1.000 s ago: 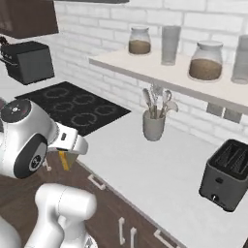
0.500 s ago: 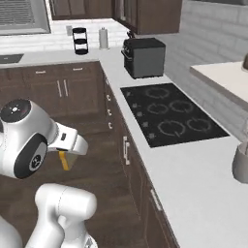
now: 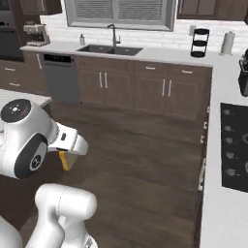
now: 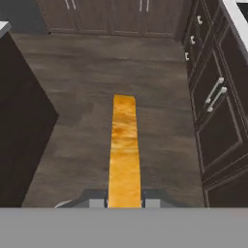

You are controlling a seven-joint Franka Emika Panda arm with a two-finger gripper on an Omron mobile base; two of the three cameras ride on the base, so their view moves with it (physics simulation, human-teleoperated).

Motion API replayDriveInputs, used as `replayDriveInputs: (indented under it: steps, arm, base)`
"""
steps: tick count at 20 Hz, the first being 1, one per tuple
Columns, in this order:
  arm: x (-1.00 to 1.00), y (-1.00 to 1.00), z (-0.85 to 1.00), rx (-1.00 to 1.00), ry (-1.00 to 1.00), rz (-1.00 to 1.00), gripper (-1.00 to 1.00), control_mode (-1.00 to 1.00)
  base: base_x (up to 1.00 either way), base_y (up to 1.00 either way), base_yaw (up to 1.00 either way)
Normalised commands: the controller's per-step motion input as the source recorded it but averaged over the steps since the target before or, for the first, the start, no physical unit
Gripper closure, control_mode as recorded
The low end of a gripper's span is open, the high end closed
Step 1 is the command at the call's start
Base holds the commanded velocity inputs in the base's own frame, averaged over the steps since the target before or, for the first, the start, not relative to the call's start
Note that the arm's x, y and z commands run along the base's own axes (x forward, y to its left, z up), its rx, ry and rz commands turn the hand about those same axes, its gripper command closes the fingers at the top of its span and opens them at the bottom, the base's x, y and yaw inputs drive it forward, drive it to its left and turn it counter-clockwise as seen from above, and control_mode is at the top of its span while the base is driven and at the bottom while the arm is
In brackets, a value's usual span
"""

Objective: Start the toaster. Once the lever pops up, take the bread to the plate on the dining counter.

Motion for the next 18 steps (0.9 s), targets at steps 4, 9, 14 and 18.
replayDriveInputs:
  steps: [4,9,14,18]
  arm:
    - [0.00,0.00,0.00,0.00,0.00,0.00,1.00,1.00]
    - [0.00,0.00,0.00,0.00,0.00,0.00,1.00,1.00]
    - [0.00,0.00,0.00,0.00,0.00,0.00,1.00,1.00]
    - [0.00,0.00,0.00,0.00,0.00,0.00,1.00,1.00]
  base:
    - [-0.27,0.01,0.85]
    - [-0.08,0.04,0.83]
    - [-0.10,0.01,0.80]
    - [-0.21,0.11,0.75]
